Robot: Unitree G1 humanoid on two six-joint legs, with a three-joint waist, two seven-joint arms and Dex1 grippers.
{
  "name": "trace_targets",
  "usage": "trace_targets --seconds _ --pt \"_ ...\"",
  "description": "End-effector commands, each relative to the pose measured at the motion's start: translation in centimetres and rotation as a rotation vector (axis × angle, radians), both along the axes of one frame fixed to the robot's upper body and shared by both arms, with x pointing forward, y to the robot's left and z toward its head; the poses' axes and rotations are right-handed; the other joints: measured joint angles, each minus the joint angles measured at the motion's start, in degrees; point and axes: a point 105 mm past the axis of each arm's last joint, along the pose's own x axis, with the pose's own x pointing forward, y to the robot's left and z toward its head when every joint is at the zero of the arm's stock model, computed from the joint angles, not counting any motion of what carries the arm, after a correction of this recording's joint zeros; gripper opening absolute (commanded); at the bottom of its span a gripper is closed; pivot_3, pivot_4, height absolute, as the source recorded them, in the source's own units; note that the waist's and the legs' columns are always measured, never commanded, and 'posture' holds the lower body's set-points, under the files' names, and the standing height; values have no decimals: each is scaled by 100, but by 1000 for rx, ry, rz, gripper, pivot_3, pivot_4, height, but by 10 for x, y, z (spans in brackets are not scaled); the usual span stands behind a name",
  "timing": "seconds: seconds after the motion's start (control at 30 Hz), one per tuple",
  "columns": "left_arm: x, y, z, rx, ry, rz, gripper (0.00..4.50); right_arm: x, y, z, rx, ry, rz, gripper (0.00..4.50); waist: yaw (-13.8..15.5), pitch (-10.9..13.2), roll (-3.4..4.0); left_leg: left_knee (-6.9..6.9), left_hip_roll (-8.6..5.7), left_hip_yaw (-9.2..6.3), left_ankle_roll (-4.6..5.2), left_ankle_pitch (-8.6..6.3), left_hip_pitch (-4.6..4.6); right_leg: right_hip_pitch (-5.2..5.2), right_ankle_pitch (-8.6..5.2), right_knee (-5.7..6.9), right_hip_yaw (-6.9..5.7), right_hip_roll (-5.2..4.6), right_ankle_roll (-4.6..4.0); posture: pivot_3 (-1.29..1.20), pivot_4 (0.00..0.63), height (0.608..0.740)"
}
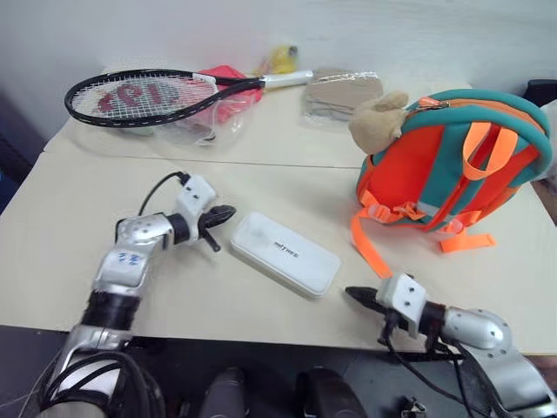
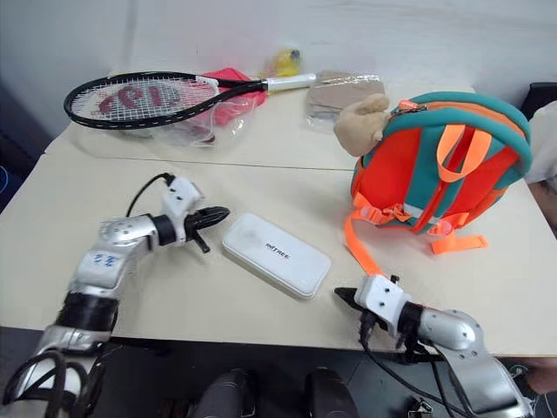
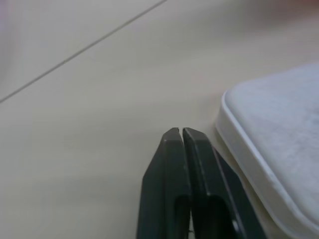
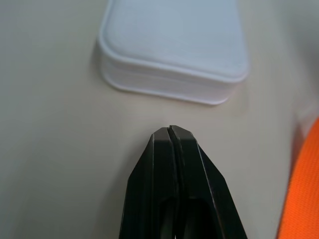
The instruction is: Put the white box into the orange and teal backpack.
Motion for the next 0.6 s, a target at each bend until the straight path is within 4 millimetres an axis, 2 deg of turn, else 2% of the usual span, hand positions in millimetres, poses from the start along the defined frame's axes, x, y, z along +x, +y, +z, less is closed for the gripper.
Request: trace_targets --seconds 0.03,0.1,0.23,0.33,0.43,0.6 --pt "3 -6 8 13 -32 -48 16 4 6 7 35 -11 -4 0 2 0 0 0 2 1 0 0 1 0 0 1 1 1 0 0 150 740" --pt "1 -14 9 -9 -22 -96 16 8 11 11 57 -19 -2 0 12 0 0 7 4 1 -1 1 1 1 0 6 1 0 0 0 150 740" --pt "-18 -25 4 -35 47 -198 16 16 15 15 82 -23 -18 0 6 0 1 35 3 0 3 -2 0 5 0 24 2 -3 0 0 150 740" --pt "-34 -22 -8 -3 124 -239 16 22 12 16 81 -25 -26 0 -1 0 1 38 3 0 4 -4 0 5 0 30 5 -3 0 0 150 740" --pt "-44 -12 -17 24 171 -206 16 32 6 21 78 -47 -42 0 4 0 2 42 4 -1 5 -5 0 6 0 34 6 -3 0 0 150 740" --pt "-74 -12 -8 -72 202 -256 16 45 -5 27 60 -71 -51 0 2 2 6 44 2 -2 12 -9 3 11 -1 33 6 -9 0 0 150 740"
